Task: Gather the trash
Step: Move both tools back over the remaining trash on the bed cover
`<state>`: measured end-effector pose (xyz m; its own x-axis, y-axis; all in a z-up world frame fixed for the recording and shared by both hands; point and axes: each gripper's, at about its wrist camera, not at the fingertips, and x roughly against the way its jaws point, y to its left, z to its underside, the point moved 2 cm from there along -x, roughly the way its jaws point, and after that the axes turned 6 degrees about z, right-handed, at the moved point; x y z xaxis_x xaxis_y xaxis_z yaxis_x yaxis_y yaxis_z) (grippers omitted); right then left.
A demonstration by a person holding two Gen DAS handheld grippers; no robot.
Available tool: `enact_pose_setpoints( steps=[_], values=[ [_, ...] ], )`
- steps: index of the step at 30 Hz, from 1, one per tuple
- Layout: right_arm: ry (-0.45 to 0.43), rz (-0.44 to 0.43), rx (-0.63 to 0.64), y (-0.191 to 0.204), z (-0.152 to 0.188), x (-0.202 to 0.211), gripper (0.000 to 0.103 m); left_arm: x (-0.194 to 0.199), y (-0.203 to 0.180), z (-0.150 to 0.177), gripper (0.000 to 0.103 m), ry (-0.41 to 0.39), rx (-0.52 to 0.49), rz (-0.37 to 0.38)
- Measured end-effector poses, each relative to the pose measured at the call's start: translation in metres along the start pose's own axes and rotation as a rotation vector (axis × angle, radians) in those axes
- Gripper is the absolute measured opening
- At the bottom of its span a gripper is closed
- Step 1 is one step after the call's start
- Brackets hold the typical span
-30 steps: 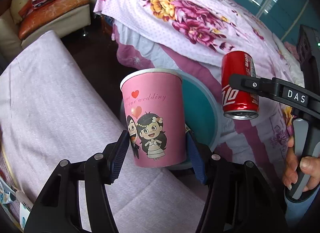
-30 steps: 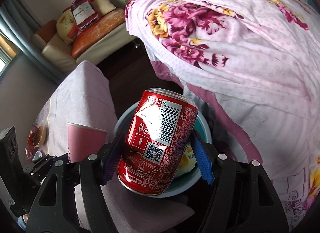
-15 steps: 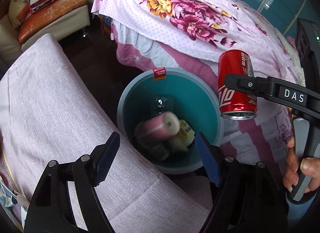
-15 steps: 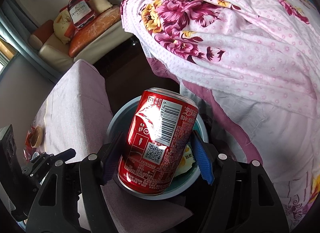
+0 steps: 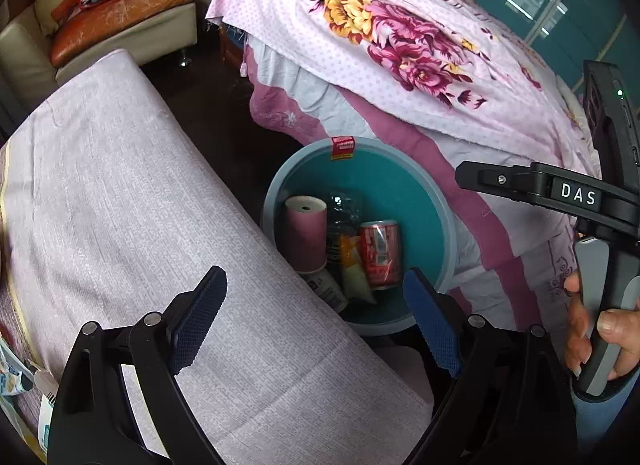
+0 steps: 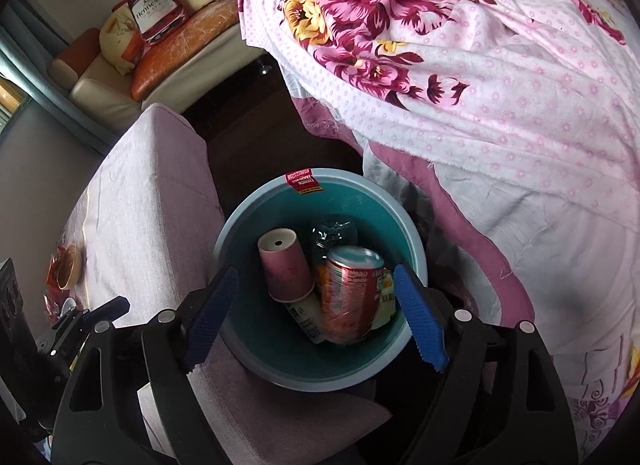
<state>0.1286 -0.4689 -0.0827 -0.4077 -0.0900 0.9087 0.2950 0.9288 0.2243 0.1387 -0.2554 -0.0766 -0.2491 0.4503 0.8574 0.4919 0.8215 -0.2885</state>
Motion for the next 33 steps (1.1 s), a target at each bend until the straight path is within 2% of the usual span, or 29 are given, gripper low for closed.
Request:
enact_pose_setpoints(
  steps=[9,18,25,33],
  values=[
    [0.002,0.014,0.033,0.022,0.003,0.008,0.077,0.022,0.020,0.010,0.090,-0.034,0.045,0.021],
    [0.011,0.012,0.103,0.065,0.014,0.017,0.078,0.054,0.056,0.033,0.090,-0.074,0.110,0.010],
    [0.023,0.004,0.193,0.115,0.028,0.022,0.078,0.083,0.090,0.055,0.090,-0.111,0.163,-0.022],
    [0.043,-0.003,0.336,0.185,0.046,0.022,0.078,0.123,0.146,0.091,0.090,-0.158,0.264,-0.076]
  ],
)
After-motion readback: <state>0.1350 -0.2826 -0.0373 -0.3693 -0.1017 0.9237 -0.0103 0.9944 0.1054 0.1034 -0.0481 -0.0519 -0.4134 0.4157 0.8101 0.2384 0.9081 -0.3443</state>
